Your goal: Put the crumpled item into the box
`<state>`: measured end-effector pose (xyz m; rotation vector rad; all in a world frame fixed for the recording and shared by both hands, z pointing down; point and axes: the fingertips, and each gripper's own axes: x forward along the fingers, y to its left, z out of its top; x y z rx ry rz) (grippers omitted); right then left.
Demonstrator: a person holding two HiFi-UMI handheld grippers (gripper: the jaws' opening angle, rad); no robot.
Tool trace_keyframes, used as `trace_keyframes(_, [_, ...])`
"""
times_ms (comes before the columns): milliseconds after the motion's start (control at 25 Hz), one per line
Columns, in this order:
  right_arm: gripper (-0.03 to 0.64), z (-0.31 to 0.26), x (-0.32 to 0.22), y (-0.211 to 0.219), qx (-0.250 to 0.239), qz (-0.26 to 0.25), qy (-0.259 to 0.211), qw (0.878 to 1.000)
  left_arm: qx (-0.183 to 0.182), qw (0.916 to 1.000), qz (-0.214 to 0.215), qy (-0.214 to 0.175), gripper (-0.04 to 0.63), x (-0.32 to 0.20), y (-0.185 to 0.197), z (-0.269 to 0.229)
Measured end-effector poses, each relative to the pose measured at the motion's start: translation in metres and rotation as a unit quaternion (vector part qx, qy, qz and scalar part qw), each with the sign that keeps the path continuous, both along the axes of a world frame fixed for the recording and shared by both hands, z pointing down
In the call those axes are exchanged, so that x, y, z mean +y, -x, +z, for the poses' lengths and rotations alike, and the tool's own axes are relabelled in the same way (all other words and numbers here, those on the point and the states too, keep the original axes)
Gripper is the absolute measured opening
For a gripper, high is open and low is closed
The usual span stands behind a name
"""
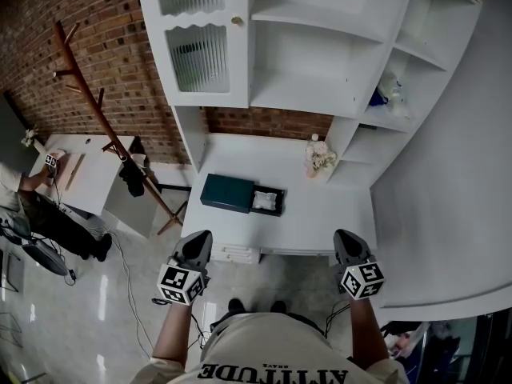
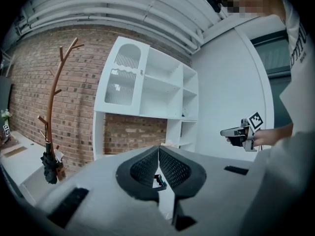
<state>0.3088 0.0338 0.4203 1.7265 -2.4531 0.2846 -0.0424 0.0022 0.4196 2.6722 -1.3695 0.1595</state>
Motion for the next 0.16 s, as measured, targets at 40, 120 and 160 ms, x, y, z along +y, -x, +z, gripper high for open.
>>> trace_keyframes(40, [0.035, -0.0001, -0.0004, 0.0006, 0.000, 0.000, 0.000, 1.000, 0.000, 1.0000, -0.001, 0.000, 0.026, -0.0003, 0.0005, -0.0007])
trace_keyframes(120, [0.034, -0.0004, -0.0009, 0.0014, -0.001, -0.001, 0.000, 1.000, -0.001, 1.0000, 0.000, -0.001, 0.026, -0.0002, 0.0011, -0.0009])
trace_keyframes(160, [0.035, -0.0006, -0.0011, 0.0016, -0.001, -0.001, 0.000, 1.000, -0.001, 1.0000, 0.001, -0.001, 0.026, -0.0001, 0.0013, -0.0007])
